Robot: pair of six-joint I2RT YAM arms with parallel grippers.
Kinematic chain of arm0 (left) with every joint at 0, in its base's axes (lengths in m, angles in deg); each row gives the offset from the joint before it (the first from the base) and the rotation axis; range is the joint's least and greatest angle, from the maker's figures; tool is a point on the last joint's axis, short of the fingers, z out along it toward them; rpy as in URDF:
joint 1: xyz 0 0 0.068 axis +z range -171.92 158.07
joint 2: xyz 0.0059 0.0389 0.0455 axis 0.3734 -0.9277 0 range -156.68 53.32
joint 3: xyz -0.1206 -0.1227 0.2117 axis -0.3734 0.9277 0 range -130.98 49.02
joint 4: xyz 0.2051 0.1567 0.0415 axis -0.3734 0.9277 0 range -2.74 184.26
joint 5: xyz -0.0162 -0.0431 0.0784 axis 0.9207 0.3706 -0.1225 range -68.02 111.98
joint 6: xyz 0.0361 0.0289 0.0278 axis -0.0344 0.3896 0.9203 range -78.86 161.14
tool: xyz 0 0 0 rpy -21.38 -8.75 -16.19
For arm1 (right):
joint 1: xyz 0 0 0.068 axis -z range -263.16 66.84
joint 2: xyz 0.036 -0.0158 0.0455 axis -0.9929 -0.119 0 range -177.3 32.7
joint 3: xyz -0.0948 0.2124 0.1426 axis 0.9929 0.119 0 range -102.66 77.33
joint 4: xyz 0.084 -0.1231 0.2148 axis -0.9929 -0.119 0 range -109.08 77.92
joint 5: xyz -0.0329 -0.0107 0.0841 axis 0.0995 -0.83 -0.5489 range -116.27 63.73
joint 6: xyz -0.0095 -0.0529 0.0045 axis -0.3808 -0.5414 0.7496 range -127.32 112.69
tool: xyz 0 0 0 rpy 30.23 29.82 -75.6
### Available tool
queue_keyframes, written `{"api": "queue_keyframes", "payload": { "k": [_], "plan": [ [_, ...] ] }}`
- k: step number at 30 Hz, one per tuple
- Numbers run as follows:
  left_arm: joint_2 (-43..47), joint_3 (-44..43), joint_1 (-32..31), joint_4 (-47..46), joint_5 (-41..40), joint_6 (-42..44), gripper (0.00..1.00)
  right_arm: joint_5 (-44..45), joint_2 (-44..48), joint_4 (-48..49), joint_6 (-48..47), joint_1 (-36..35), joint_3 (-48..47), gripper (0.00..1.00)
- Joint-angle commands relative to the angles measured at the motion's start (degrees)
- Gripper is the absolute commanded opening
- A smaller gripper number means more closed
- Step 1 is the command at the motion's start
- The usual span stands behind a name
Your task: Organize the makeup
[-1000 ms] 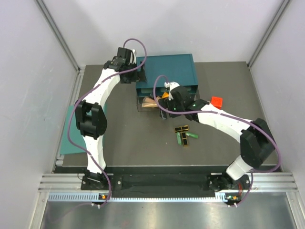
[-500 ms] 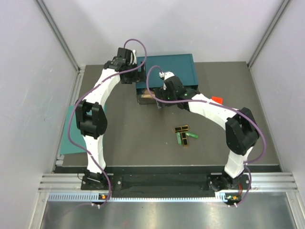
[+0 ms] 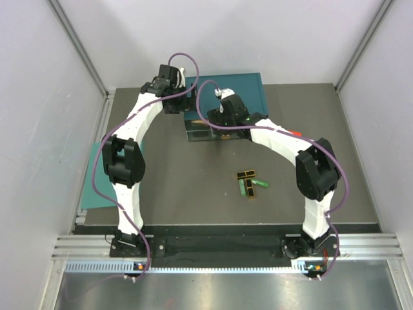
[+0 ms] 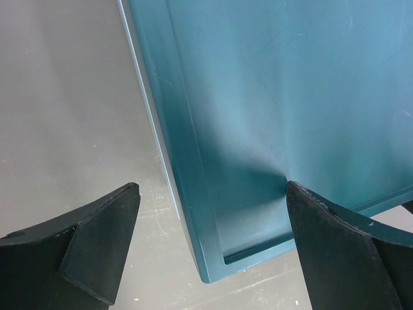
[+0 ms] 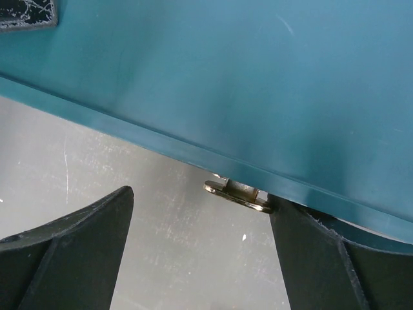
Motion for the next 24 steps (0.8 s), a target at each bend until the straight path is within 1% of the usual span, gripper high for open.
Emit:
{"api": "queue_keyframes", "payload": {
  "k": [1,6,13,15,18,19,21,23,24],
  "plan": [
    [0.1,0.7,0.3,2.2,-1.0,2.0,0.99,-0.3,1.9,5.0,0.2,0.5,-0.8,0.84],
    [0.0,0.7,0.3,2.1,-0.8,2.0,0.99,-1.0,5.9,6.9,2.3,0.4,6.6,0.84],
    [0.0,0.5,0.3,2.4,-1.3,3.5,0.99,-0.4,11.5,7.9,3.8,0.5,14.4,0.84],
    [0.0,0.6,0.3,2.4,-1.1,3.6,0.99,-0.3,11.7,8.3,4.2,0.3,16.1,0.84],
    [-0.2,1.1,0.3,2.3,-0.9,3.6,0.99,1.4,11.2,11.7,4.9,-0.5,19.3,0.83],
    [-0.1,1.3,0.3,2.0,-0.7,3.6,0.99,2.5,11.1,14.6,5.0,-0.8,20.2,0.83],
    [0.0,2.2,0.3,1.5,-0.6,3.5,0.99,3.4,11.0,17.3,5.7,-1.3,22.2,0.83],
    [0.3,3.0,0.3,0.9,-0.2,3.4,0.99,3.5,9.7,20.6,6.4,-1.4,22.8,0.84],
    [0.3,3.2,0.3,0.9,0.1,3.3,0.99,3.9,8.9,20.8,6.7,-1.4,22.3,0.85]
  ]
}}
